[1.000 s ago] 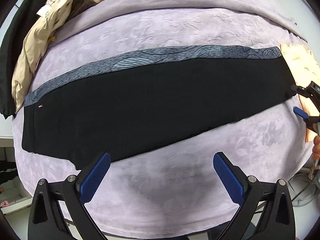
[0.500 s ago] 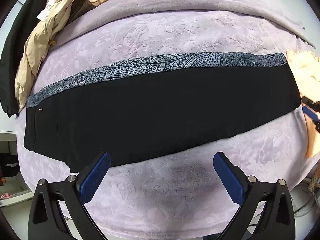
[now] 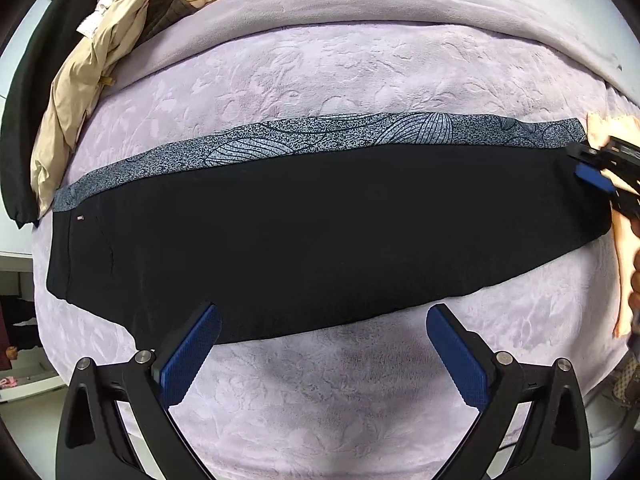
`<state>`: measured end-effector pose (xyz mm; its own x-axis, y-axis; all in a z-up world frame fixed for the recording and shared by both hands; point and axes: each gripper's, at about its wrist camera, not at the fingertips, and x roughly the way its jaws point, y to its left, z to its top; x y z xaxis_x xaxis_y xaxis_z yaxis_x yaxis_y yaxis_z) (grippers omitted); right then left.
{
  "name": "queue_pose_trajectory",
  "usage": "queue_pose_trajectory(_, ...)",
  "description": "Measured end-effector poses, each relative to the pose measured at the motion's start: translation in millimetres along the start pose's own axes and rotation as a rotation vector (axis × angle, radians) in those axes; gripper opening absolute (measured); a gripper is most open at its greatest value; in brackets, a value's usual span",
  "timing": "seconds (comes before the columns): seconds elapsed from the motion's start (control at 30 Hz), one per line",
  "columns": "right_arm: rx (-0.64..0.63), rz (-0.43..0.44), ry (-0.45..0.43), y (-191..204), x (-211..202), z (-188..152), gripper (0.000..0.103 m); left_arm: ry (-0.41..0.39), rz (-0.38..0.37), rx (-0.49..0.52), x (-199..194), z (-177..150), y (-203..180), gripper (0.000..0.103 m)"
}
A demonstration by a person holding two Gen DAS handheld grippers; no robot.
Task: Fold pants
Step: 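Pinch and straighten the folded end with the right gripper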
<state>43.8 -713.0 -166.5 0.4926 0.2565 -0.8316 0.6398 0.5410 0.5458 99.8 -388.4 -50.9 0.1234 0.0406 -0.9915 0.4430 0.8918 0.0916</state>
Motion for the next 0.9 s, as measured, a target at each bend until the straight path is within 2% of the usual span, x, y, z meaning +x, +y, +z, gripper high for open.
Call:
queue_pose_trajectory(0.07,0.057,0.072,0.022,-13,-12,-12,0.065,0.002,-0.004,0.002,2,2,-1,0.103)
queue_pose_trajectory(0.17,0.119,0.151,0.048,-31,-24,-44,0.065,0.009,-0.003,0.004,4,4,-3,0.103)
queue_pose_trajectory(0.37,0.192,0.151,0.092,-50,-16,-78,0.065,0.021,-0.004,0.024,7,4,-10,0.103)
queue_pose_trajectory(0.5,0.236,0.17,0.089,-60,-10,-75,0.065,0.026,0.004,0.033,9,4,-14,0.103)
queue_pose_trajectory(0.9,0.218,0.169,0.089,-61,-7,-66,0.065,0.043,0.013,0.043,13,4,-23,0.103)
